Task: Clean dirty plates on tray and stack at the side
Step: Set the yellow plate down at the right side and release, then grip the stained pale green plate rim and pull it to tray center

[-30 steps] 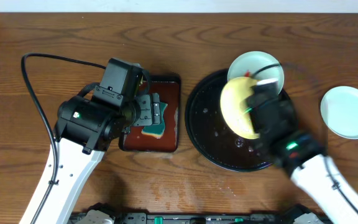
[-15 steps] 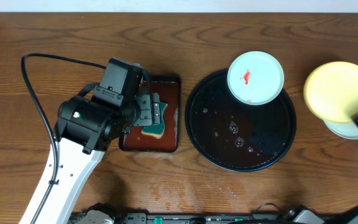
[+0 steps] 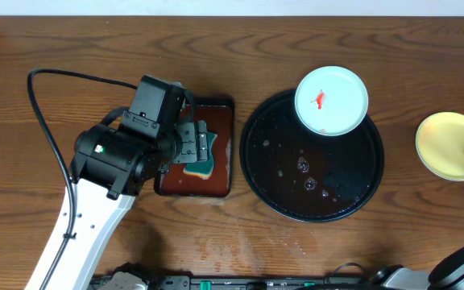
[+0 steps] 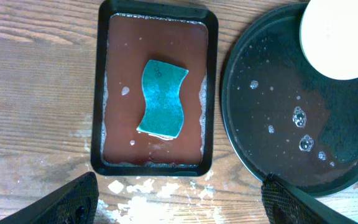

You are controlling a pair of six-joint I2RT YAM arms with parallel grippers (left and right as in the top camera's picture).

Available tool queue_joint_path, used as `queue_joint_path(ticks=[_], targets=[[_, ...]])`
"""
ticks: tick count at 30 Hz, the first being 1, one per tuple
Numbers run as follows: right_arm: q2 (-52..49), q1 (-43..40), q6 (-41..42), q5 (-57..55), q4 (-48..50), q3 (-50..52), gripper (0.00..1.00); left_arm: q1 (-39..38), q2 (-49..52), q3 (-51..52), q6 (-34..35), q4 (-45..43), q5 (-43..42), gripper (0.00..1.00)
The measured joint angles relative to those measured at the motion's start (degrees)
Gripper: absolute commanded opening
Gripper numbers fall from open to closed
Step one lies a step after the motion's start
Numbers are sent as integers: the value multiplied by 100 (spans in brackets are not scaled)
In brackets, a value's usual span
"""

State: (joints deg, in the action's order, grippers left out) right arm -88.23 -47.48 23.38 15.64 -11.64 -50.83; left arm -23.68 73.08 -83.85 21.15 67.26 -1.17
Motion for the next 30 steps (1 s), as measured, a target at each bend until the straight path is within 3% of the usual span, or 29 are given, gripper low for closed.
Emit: queue_joint_path(ticks=[7,10,16,20,28,30], targets=[[1360,1703,-553,960,-35,-214,45,0,0,0,0,0,0,84],[1766,3029,-1362,811,-391,-361,55,0,0,0,0,0,0,84],[1064,4378,-2304,-254,-415,-365,51,0,0,0,0,2,2,84],[46,4422,-2533,-706,186,-365,50,0,0,0,0,-2,0,84],[-1650,4076,-2551,-514,1003,-671,52,0,0,0,0,0,0,84],[-1910,4057,-2516,-496,1241,-763,47,0,0,0,0,0,0,84]])
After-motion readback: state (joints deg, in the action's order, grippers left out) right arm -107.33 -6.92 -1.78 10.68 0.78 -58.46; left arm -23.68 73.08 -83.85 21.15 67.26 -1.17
